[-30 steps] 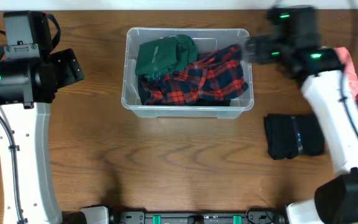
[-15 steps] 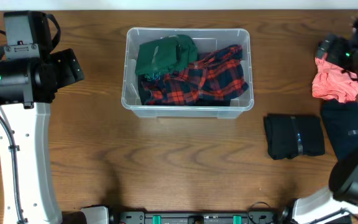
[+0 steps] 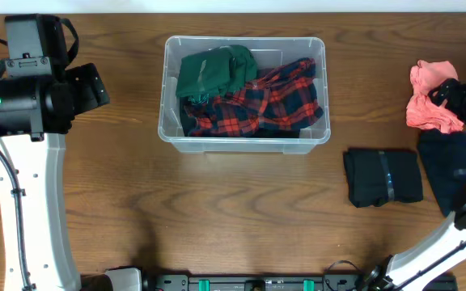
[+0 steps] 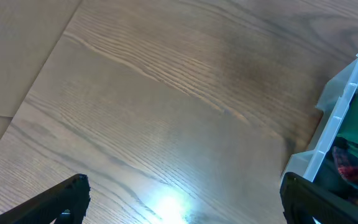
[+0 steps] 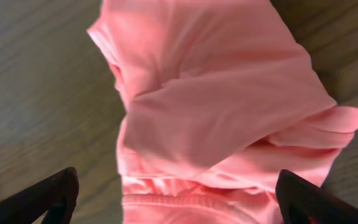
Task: Pack container
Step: 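Move the right gripper to the pink shirt and grasp it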
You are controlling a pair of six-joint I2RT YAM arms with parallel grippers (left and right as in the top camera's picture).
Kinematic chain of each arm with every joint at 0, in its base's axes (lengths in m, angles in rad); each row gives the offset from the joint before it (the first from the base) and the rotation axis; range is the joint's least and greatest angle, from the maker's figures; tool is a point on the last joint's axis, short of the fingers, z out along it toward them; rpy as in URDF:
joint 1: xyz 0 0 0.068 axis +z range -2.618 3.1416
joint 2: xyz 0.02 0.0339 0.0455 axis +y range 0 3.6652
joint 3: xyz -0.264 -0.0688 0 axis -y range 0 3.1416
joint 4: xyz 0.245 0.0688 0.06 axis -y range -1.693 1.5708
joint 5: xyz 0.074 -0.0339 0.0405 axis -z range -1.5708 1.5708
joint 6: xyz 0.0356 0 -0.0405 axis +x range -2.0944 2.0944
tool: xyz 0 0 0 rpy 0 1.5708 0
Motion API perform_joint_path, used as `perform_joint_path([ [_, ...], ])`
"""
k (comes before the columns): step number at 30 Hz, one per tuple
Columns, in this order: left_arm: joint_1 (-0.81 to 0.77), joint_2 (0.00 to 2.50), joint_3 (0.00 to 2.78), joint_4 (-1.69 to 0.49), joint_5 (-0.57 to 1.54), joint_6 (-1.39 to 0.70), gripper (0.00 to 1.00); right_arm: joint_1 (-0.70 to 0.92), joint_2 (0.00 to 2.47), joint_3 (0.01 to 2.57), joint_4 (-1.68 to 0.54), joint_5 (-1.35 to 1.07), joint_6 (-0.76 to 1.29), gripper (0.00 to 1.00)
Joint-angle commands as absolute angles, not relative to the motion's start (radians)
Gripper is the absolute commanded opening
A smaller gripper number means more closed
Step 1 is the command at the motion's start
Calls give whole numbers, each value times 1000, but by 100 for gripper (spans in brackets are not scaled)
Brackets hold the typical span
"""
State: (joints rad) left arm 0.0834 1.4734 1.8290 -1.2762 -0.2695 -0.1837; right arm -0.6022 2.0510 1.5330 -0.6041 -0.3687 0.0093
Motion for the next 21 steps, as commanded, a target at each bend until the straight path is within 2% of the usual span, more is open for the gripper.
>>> perform_joint_path([
  [1, 87, 1472, 1835, -1279, -282, -185, 98, -640, 2057, 1528, -591, -379, -24, 99],
  [8, 87, 1472, 1835, -1279, -282, -186, 98, -718, 2071, 1528, -564, -388, -32, 99],
  [21, 87, 1472, 1835, -1279, -282, -185, 98, -719, 2172, 1528, -474, -487, -69, 99],
])
